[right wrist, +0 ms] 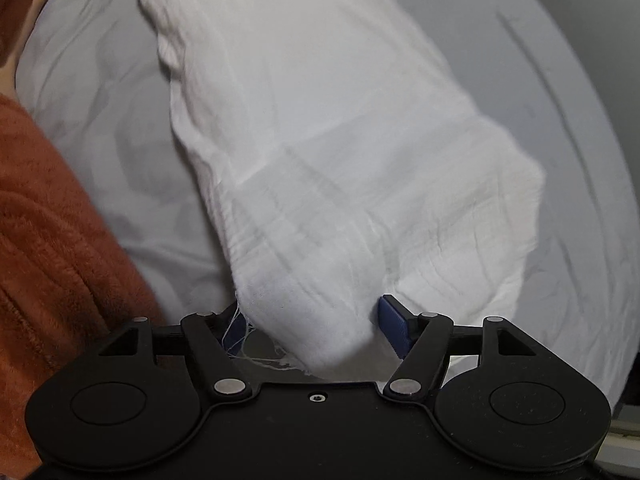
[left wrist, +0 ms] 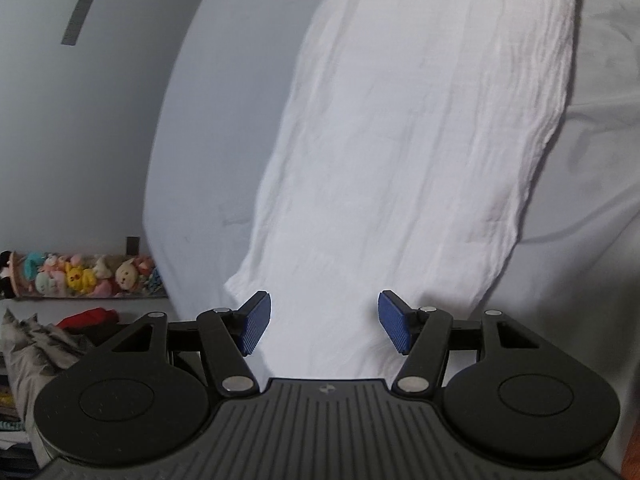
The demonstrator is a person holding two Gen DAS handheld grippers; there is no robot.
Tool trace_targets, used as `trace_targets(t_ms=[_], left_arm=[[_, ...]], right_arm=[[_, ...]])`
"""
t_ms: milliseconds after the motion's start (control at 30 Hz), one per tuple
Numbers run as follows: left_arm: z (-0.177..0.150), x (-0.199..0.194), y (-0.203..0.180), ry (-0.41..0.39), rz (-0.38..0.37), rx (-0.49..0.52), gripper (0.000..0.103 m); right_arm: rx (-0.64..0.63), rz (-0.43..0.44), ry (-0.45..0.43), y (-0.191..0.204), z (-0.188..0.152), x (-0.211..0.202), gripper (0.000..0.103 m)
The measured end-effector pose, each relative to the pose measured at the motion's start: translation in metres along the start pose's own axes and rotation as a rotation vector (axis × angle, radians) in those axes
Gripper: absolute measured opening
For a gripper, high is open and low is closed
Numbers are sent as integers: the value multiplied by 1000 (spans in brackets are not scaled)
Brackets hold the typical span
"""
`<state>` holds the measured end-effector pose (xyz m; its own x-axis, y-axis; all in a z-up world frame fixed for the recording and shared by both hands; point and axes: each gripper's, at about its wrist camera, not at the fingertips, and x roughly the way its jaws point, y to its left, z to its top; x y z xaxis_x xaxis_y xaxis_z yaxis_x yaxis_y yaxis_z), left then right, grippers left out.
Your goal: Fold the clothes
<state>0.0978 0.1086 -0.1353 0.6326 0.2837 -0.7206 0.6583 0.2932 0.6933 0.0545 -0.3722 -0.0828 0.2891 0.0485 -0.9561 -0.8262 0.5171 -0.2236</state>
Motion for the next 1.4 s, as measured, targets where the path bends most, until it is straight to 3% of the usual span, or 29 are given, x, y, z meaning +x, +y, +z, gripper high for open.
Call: trace_targets(t_ms=[167,300,567,700,800,933,1100,1267,1400], left_arm=[[5,-6,-26,7,-37,6,58],[5,1,-29,11,-54,14,58],[-7,6,-33,17,-75,6,58],[-12,7,-37,23,-81,4,58],[-13,5,-39,27,-84,-9,58],[-15,-1,-45,30,-86,-17,58],[-17,-5,-41,40,-89,-21,58],[-15,-19,-34,50,-93,-39,58],[-9,-23,-27,64,-100,-41,58]], right_arm=[[65,15,20,-5,4,10,74],[217,184,-53,-18,8,5,91],[363,338,-144,-48,7,-20,93],[356,258,-112,-58,0,-30,93],[401,243,-137,-69,-13,-42,93],[601,175,-202,-97,-44,-53,93],[867,46,-91,-125,-85,-33,93],[1090,95,-159,-135,-127,-9,92],[1160,191,-191,-128,-137,20,86]])
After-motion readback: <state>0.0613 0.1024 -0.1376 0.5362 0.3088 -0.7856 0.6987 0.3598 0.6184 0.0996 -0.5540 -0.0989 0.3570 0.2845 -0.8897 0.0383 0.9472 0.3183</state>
